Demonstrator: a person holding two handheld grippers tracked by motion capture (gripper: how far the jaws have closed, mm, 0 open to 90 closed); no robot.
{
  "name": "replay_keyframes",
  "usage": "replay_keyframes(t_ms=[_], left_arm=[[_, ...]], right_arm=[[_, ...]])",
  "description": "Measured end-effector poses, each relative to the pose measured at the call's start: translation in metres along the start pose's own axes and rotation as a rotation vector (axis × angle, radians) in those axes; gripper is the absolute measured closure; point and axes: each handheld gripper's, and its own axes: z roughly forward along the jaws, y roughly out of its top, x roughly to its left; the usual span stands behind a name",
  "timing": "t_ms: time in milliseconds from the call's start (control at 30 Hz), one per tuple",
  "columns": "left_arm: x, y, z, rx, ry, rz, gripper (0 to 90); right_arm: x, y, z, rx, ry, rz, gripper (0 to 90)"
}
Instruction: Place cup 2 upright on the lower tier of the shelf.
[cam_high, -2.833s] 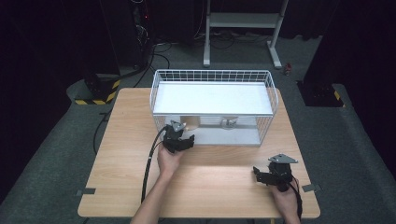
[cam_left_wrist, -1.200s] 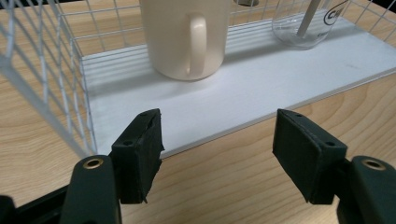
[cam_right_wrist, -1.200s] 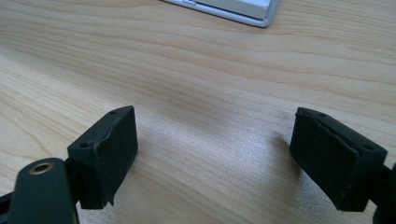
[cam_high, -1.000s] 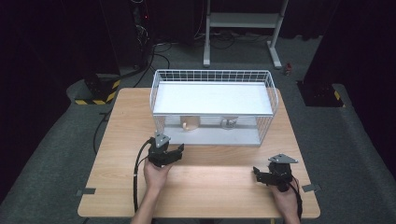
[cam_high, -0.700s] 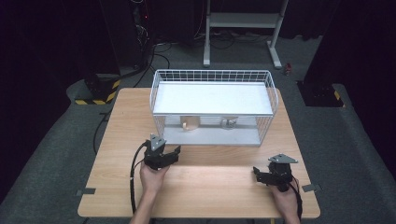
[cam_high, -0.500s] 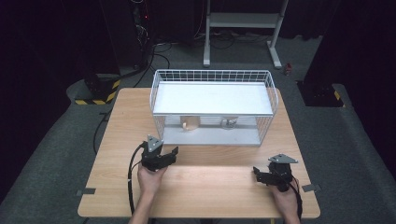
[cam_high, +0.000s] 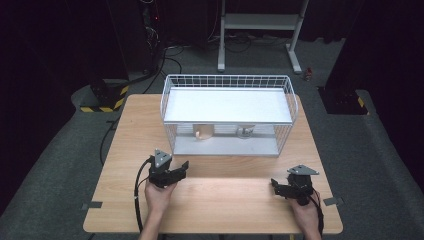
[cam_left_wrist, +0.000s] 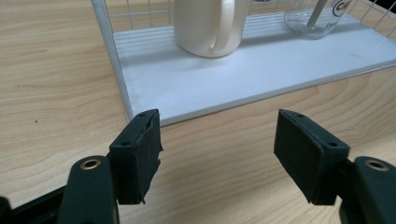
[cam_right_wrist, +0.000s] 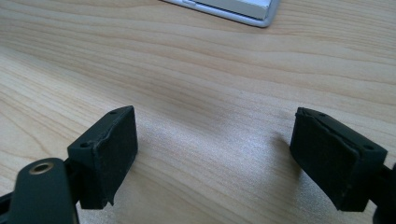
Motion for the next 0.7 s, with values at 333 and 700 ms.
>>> replay_keyframes(t_ms=[333, 700], left_arm=[[0.002, -0.013, -0.003, 0.011, 0.003, -0.021, 32.1], [0.002, -0.022, -0.006, 0.029, 0.010, -0.009, 32.0]], right_arm=[[0.000, 0.000, 0.000, 0.000, 0.000, -0.001, 15.0], [0.000, 0.000, 0.000, 0.000, -0.001, 0.001, 15.0]])
